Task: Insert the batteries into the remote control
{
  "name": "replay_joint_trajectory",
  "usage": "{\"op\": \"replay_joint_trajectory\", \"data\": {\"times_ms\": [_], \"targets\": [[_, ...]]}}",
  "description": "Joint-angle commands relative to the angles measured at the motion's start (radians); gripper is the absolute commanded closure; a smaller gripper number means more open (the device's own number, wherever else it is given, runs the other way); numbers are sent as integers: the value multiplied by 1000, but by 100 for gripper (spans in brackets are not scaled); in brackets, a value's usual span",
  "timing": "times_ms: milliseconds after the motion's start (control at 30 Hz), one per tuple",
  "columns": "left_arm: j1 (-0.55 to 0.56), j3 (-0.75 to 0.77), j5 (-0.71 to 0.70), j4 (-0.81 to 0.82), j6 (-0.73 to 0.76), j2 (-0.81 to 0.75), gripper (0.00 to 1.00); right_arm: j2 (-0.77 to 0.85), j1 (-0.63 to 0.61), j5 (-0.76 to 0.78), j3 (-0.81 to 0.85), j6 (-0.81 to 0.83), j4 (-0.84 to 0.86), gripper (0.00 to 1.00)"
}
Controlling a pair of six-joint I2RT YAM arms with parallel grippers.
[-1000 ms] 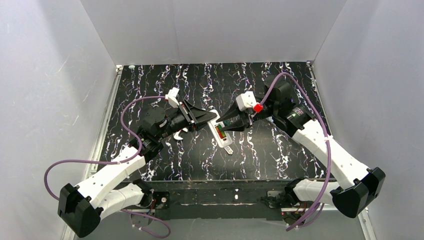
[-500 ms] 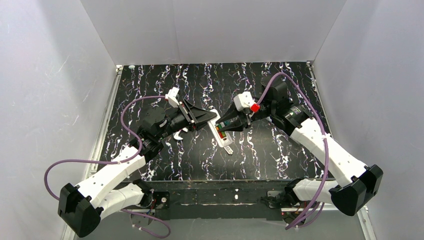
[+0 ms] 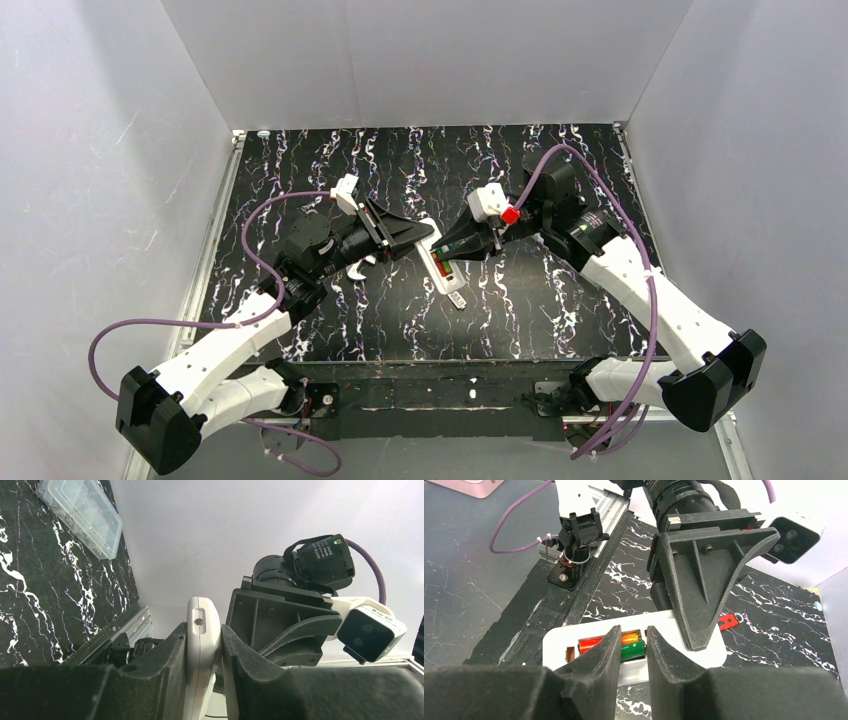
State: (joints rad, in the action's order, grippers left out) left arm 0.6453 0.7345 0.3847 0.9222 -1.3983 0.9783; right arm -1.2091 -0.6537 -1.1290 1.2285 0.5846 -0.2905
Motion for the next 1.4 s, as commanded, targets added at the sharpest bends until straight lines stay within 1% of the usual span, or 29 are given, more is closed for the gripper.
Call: {"op": "replay_joint_trajectory", "data": {"times_ms": [0, 367, 433, 567, 633, 867, 1367], "targets": [[2, 36, 25, 106, -6, -14, 100, 9, 5, -9, 34, 17, -10, 70], [4, 35, 22, 102, -7, -17, 100, 14, 5, -25, 29, 34, -45, 79], [2, 34, 18, 105, -7, -17, 100, 14, 5, -27, 29, 38, -53, 83], [4, 27, 1, 111, -7, -24, 100, 12, 5, -30, 40, 64, -109, 87], [3, 23, -7, 108, 1, -32, 100, 12, 5, -35, 41, 82, -148, 88], [4, 6, -35, 128, 7, -34, 100, 20, 5, -40, 26, 87, -194, 89], [3, 11, -70, 190, -2, -16, 100, 37, 6, -33, -25, 74, -195, 89]]}}
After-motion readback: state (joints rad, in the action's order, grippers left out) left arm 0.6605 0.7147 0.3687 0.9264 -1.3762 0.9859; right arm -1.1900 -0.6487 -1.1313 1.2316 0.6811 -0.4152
